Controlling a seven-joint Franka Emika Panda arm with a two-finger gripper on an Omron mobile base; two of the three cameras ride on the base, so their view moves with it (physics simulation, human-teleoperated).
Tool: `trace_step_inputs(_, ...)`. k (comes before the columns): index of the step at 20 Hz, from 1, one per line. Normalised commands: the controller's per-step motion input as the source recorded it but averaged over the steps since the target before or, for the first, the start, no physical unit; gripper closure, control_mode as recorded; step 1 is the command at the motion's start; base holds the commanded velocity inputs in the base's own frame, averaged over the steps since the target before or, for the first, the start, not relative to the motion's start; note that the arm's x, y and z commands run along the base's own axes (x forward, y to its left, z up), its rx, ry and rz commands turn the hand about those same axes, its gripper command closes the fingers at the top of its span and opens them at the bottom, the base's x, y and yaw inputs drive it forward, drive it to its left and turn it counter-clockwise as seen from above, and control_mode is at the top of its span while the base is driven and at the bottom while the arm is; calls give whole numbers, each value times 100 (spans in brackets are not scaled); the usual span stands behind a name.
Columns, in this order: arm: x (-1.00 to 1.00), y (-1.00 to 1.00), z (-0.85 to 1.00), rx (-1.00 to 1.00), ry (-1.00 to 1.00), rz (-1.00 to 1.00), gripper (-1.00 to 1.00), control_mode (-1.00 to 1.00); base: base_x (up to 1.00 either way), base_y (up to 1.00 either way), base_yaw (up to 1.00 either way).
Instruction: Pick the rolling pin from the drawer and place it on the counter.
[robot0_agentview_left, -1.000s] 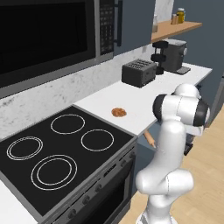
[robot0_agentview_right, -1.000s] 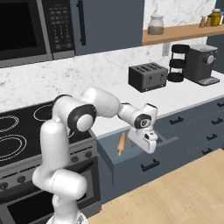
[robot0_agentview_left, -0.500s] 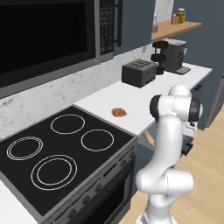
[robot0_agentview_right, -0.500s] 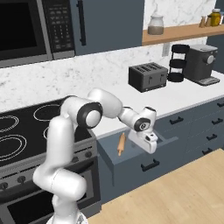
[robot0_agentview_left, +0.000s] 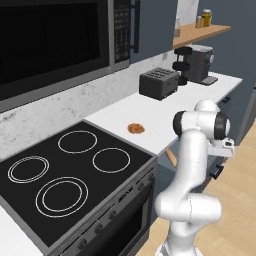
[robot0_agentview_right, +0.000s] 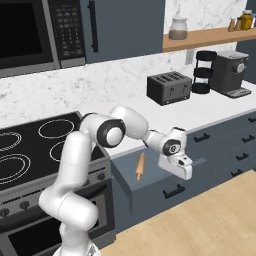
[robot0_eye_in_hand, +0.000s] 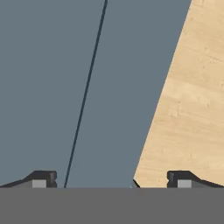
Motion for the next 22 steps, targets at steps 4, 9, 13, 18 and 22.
trace_step_inputs(4, -29, -100, -2, -3, 10, 0, -100, -100, 0, 0, 0)
trace_step_inputs(9, -69, -100, 0, 0, 3, 0, -100, -100, 0, 0, 0)
trace_step_inputs(13, -93, -100, 0, 0, 0, 0, -100, -100, 0, 0, 0)
trace_step_inputs(18, -79, -99, 26, 9, 2, -1, -100, -100, 0, 0, 0)
trace_step_inputs(22, -28, -9, 100, 20, -15, 0, -100, -100, 0, 0, 0)
